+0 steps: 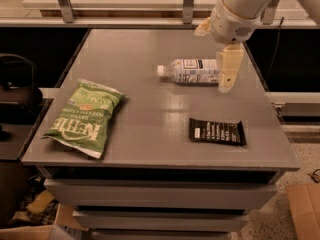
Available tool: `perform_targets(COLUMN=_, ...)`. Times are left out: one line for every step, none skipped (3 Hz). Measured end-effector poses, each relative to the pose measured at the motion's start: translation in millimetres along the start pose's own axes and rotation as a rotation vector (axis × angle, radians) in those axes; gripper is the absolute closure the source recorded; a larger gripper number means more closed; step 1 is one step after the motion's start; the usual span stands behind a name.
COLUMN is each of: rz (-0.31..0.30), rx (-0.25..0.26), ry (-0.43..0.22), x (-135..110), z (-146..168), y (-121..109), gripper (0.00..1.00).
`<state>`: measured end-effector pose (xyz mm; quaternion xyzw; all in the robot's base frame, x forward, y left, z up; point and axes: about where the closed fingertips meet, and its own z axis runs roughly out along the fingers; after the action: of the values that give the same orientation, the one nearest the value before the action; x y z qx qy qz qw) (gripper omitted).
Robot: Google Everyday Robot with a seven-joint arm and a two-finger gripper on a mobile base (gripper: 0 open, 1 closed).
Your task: Move blue plastic bottle near green jalapeno chip bag
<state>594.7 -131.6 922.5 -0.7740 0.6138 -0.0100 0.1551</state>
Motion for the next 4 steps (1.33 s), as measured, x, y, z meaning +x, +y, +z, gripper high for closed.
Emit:
perform_targets(rz=0.002, rx=-0.052, ry=-0.009, x=0.2, z=27.9, y=-10.8, gripper=0.00)
perform_targets(rz=0.040, rx=-0.081, ry=-0.011, x=2.3, z=52.0, y=-19.1, gripper=0.00)
perform_targets(rz=0.079, rx=-0.112, ry=-0.010, x=4.3, z=73.7, y=-24.4, gripper=0.00)
perform_targets(rz=0.104, rx=-0.140, ry=-0.010, x=7.0, z=89.9, y=-27.0, gripper=0.16)
